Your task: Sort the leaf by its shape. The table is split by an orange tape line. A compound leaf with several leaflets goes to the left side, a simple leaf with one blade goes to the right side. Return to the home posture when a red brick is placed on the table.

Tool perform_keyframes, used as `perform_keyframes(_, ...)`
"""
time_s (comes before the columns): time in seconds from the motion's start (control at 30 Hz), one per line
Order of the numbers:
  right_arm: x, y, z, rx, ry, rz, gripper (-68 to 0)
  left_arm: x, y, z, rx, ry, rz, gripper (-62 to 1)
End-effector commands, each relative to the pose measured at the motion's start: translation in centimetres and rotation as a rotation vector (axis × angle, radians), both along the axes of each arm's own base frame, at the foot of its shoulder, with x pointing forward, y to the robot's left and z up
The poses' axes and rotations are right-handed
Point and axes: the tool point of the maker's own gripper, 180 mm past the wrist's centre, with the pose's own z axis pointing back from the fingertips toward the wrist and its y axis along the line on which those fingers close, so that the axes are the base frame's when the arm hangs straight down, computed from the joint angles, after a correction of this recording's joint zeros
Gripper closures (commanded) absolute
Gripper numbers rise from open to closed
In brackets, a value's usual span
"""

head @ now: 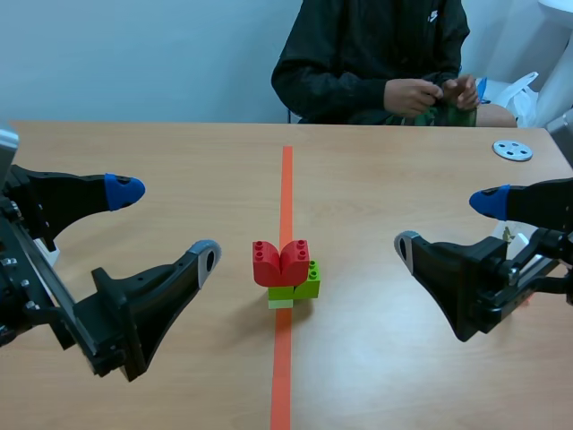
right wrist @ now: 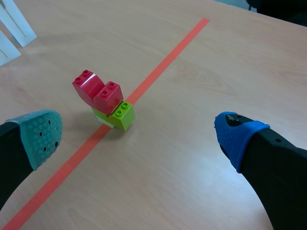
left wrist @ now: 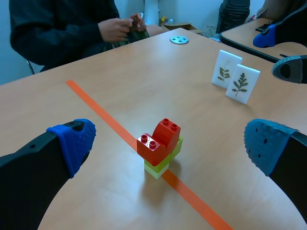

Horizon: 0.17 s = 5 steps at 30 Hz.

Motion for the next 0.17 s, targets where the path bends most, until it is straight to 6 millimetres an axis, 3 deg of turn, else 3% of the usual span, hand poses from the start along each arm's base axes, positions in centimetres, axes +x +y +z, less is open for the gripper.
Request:
perform_keyframes(0.0,0.49,-0.53,0.73,0.002,-0.025,-0.010,-67.9,-0.04,0.05,0.44,-0.017,-0.010,0.001,-62.3)
perform_keyframes(0.13,0.49,-0.54,0.73,0.002,-0.025,-0.010,-67.9,-0.04,0.05,0.44,-0.017,-0.010,0.001,-62.3)
